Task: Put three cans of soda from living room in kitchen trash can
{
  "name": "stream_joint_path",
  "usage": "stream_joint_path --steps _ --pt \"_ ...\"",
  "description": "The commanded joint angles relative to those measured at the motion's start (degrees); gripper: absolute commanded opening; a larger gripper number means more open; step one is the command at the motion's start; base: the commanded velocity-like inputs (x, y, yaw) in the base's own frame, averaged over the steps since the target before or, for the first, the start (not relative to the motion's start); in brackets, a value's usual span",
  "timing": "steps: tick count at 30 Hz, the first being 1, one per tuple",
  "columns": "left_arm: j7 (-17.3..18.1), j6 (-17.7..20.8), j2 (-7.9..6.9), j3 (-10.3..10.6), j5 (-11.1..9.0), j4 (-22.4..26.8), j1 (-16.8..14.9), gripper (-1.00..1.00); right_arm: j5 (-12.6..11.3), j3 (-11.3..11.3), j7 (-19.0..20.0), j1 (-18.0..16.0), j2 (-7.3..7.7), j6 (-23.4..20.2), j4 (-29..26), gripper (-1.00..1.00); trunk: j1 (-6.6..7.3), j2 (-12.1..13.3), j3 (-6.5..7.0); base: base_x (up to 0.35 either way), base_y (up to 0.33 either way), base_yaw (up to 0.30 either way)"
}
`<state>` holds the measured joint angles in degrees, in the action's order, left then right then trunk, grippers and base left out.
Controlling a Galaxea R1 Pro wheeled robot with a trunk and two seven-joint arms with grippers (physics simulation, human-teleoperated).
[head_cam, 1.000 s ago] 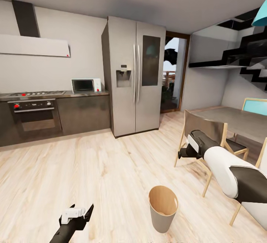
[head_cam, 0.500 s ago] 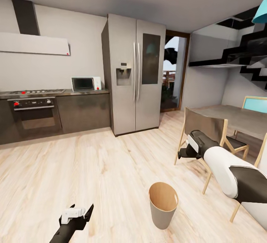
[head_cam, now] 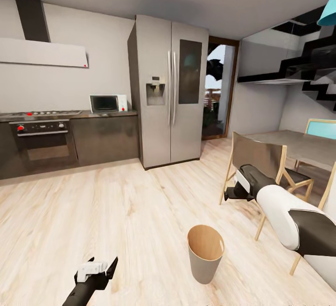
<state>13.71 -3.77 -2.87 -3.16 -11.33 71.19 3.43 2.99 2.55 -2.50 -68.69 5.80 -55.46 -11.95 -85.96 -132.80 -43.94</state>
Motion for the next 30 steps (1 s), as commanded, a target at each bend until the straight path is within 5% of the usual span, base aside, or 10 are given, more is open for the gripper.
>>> stream_joint_path --steps 1,26,30 --pt "0.00 0.00 0.01 0.00 0.00 0.00 0.00 1.00 0.00 0.00 0.01 0.01 0.00 0.00 0.00 1.00 -0.23 -0.42 -0.18 0.000 0.000 0.000" --pt "0.00 0.30 -0.20 0.00 0.00 1.40 0.07 1.00 -0.08 0.03 0.12 0.05 0.36 1.05 0.15 1.00 -5.72 -10.44 -4.67 0.000 0.000 0.000" --pt "0.00 0.33 -0.20 0.00 0.00 1.35 0.05 1.00 -0.08 0.01 0.13 0.05 0.35 1.09 0.81 1.00 -5.82 -10.50 -5.56 0.000 0.000 0.000"
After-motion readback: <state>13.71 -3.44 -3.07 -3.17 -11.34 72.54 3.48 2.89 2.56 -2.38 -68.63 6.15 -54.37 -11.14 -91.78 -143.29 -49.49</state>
